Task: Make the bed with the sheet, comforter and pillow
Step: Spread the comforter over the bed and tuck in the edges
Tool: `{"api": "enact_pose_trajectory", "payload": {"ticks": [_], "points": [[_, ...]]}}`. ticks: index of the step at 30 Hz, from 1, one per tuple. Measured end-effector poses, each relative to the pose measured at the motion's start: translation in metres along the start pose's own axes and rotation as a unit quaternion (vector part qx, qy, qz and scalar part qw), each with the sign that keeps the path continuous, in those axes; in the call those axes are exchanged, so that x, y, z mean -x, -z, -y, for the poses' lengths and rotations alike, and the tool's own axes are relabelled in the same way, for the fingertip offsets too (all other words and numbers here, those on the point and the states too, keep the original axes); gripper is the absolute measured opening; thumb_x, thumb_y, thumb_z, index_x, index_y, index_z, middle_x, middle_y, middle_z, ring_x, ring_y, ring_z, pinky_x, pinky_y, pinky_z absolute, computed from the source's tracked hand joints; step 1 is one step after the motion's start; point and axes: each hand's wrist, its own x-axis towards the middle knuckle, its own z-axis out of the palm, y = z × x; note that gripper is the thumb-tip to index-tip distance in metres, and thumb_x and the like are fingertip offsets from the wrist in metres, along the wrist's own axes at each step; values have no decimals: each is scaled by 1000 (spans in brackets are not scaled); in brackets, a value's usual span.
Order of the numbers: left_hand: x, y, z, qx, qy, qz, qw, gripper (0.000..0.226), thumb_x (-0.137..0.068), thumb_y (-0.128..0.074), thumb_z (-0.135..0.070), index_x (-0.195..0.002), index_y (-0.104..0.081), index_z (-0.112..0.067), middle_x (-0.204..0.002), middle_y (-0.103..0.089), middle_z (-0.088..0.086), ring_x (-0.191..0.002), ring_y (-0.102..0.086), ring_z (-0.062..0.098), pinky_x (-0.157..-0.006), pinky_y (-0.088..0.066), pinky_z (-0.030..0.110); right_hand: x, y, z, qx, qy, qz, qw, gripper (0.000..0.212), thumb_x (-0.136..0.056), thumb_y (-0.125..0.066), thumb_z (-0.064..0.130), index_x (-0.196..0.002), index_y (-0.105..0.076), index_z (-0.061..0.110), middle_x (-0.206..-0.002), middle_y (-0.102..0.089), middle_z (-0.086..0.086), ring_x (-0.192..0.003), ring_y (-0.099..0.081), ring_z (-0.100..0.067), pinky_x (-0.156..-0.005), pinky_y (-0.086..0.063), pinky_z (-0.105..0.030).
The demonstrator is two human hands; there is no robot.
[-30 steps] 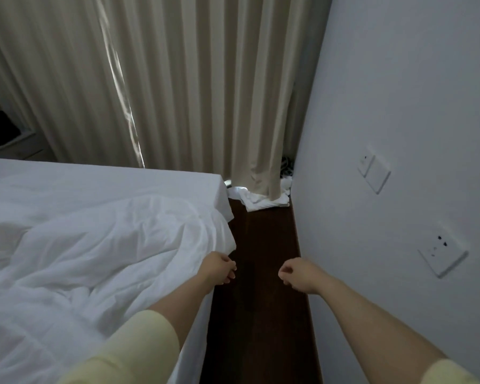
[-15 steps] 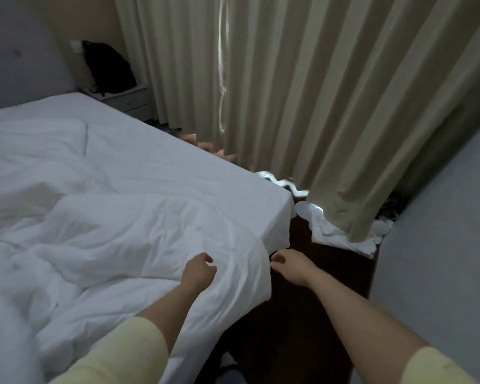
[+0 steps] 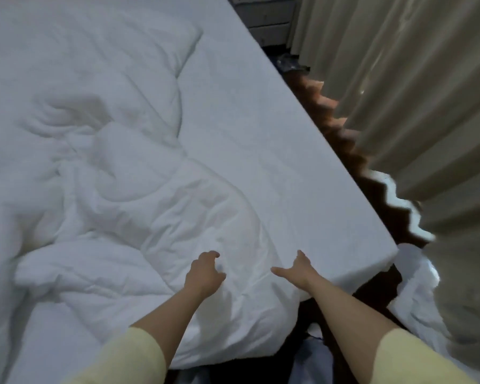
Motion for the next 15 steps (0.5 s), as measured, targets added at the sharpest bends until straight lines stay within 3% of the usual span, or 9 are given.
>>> {"api": "enact_pose_trajectory", "payload": {"ticks": [2, 4, 7, 9, 11, 13, 15], "points": [[-9, -18, 17, -14, 55, -4, 998, 64, -88, -60, -24, -145, -30, -17, -152, -30, 3, -137, -34, 23, -109, -35, 34, -42, -8, -4, -19, -18, 50, 998, 121, -78, -72, 45, -148, 18, 3, -160, 1, -13, -147, -14, -27, -120, -18, -36], [-12, -48, 27, -13, 101, 11, 995, 77, -86, -64, -27, -149, -21, -16, -156, -21, 3, -143, -24, 22, -115, -29, 35, -78, -17, -13, -67, -36, 100, 992, 121, -74, -76, 43, -149, 10, 2, -157, -15, -14, -141, -30, -30, -114, -30, -38], [-11, -92, 19, 45, 147, 38, 987, 105, -75, -74, -41, -152, -7, -16, -160, -7, 2, -148, -8, 23, -120, -17, 41, -97, -28, -15, -79, 1, 173, 982, 70, -83, -71, 26, -137, -41, -6, -130, -56, -20, -106, -59, -28, -88, -47, -33], [1, -104, 9, 67, 153, 43, 985, 121, -64, -81, -47, -151, -2, -19, -158, -10, -1, -146, -10, 24, -119, -16, 48, -82, -31, -6, -38, 61, 193, 979, 46, -89, -63, 26, -125, -54, 0, -121, -62, -15, -97, -59, -23, -81, -48, -29], [25, -106, -4, 45, 170, 44, 983, 126, -63, -80, -48, -151, 7, -23, -158, -2, -6, -147, -2, 24, -118, -8, 55, -55, -20, 13, -30, 103, 202, 974, 41, -90, -59, 31, -121, -56, 3, -118, -63, -13, -102, -61, -25, -85, -51, -32], [46, -97, -13, 2, 201, 4, 980, 109, -73, -72, -45, -151, 2, -27, -159, 0, -8, -148, 4, 28, -116, -2, 57, -27, 0, 37, -31, 153, 198, 968, 45, -88, -61, 32, -123, -56, 4, -117, -65, -13, -106, -62, -28, -96, -50, -39], [62, -84, -20, 24, 232, -92, 968, 52, -89, -53, -34, -137, -36, -27, -151, -31, -3, -143, -22, 31, -114, -16, 56, 2, 20, 59, -15, 210, 209, 955, 34, -87, -63, 28, -113, -61, 6, -106, -68, -10, -99, -65, -27, -92, -52, -38]]}}
